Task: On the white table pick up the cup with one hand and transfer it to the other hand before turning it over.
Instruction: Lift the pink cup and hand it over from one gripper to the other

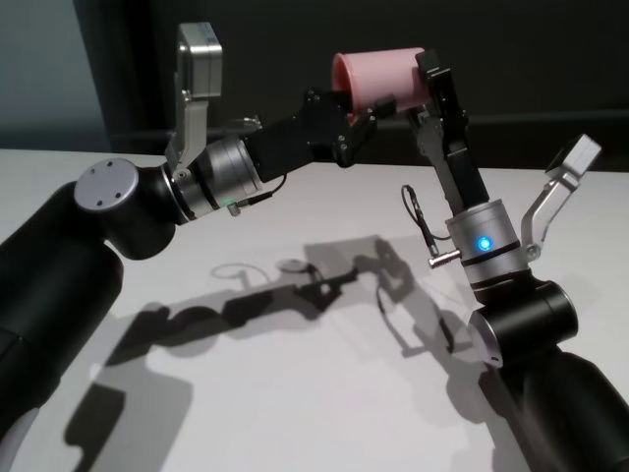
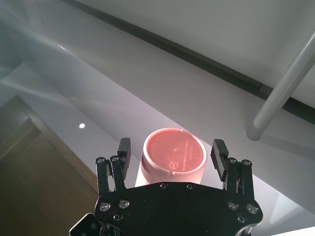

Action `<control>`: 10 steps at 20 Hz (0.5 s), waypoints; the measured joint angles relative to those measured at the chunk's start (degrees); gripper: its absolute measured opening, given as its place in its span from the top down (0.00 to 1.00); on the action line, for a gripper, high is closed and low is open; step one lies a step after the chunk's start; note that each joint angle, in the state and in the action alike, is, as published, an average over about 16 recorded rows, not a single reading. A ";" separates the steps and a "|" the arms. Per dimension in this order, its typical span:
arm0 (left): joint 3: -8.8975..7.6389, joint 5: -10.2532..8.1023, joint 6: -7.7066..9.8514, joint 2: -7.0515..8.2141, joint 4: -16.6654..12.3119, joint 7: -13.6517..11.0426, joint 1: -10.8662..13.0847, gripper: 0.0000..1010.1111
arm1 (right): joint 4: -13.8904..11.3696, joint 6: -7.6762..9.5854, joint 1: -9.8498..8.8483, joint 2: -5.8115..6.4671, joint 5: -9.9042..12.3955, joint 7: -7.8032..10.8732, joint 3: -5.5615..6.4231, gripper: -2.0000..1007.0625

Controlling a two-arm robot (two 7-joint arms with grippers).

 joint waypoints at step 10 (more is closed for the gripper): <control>0.00 0.00 0.00 0.00 0.00 0.00 0.00 0.95 | 0.69 -0.56 0.68 0.28 0.72 0.31 -1.33 0.01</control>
